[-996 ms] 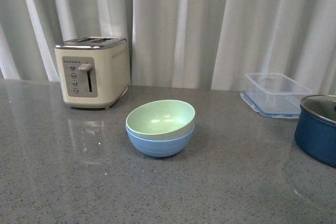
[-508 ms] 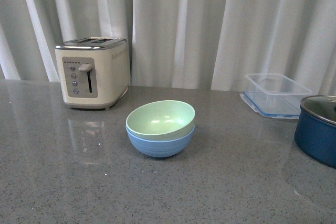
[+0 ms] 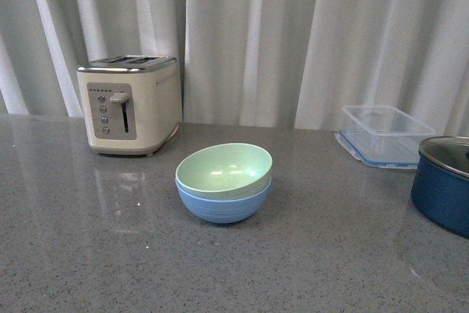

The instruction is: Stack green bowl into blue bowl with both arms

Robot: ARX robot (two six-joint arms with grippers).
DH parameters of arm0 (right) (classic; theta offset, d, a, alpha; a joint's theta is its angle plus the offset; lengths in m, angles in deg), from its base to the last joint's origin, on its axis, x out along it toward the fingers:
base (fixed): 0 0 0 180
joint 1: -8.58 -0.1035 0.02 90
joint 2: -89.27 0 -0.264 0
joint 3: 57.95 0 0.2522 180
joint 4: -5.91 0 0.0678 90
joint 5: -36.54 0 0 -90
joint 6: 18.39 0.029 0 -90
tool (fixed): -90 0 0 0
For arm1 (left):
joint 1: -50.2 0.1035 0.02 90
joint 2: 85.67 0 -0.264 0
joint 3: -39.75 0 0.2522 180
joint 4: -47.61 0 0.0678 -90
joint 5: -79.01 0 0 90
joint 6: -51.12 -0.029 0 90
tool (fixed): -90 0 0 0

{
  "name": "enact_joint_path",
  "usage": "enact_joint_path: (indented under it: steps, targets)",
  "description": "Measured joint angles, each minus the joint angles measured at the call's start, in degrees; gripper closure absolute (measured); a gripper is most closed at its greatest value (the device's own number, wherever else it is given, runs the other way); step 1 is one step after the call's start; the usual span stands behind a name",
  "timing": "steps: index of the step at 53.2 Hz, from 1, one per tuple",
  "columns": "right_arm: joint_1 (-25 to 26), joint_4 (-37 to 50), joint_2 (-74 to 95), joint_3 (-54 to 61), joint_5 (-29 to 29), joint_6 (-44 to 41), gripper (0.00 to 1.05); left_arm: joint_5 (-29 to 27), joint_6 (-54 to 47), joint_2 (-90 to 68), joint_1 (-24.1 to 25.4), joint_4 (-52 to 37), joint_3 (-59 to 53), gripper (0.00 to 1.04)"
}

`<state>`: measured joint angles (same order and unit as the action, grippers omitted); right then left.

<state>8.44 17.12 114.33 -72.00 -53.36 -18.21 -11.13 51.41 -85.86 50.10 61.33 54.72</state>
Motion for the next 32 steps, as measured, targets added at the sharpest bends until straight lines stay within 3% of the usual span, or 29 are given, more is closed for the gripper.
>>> enact_joint_path:
  steps: [32]
  targets:
    - [0.0,-12.7,-12.9,0.0,0.0,0.0,1.04,0.0,0.0,0.0,0.0,0.0,0.0,0.07]
